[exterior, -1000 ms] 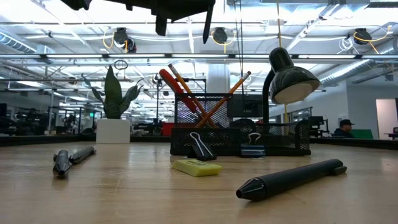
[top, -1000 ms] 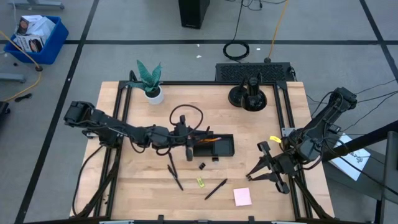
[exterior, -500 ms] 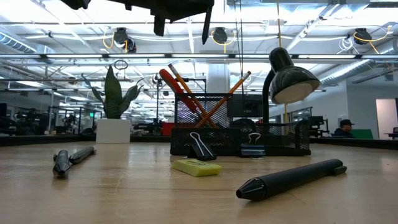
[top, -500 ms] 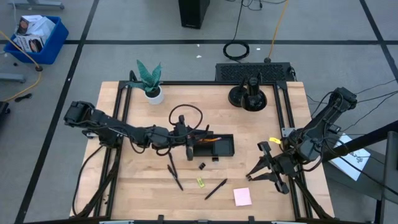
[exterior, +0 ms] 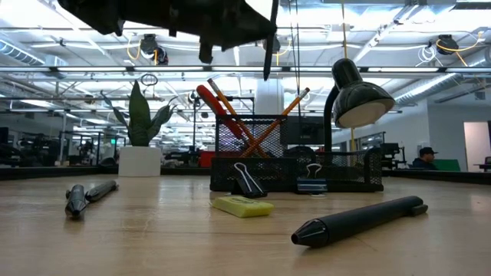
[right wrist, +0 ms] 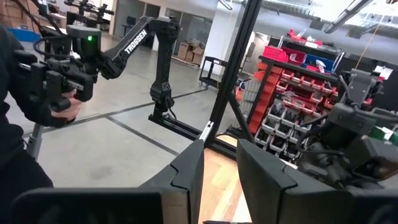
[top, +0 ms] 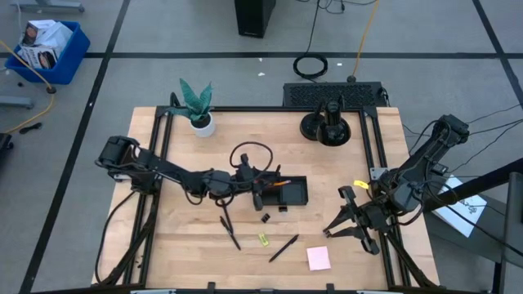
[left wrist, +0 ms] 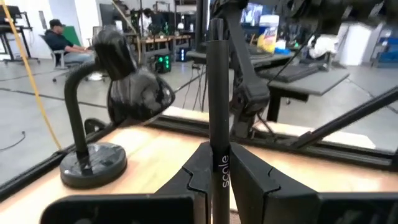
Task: Pick and place office supplies into organizer
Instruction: Put the top left black pen into the black desk organizer
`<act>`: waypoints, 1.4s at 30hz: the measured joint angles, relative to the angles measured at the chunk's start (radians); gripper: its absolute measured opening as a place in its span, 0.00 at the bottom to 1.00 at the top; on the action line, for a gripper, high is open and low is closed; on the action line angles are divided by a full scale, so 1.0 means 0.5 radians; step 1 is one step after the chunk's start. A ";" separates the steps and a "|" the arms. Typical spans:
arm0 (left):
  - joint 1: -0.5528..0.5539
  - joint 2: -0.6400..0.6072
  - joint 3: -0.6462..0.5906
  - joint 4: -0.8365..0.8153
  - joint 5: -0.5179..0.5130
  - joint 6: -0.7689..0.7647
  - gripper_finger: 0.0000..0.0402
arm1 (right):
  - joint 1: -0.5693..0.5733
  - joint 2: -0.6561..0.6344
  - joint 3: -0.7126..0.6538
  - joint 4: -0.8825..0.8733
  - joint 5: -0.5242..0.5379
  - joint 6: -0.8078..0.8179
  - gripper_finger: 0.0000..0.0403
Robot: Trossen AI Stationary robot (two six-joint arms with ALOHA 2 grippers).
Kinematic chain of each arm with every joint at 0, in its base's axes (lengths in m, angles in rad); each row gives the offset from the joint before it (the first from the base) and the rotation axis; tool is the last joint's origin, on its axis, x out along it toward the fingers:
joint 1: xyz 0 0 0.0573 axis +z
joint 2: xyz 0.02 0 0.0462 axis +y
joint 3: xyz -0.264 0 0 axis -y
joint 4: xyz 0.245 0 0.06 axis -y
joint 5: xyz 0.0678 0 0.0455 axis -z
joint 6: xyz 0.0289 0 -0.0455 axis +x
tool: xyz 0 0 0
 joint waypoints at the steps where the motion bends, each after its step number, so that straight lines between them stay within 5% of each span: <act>1: 0.002 0.009 0.000 -0.010 0.000 -0.009 0.11 | 0.001 0.000 0.000 -0.001 0.000 0.000 0.22; 42: 0.050 0.128 0.000 -0.082 -0.053 0.008 0.11 | 0.001 0.002 0.000 -0.097 0.000 0.006 0.22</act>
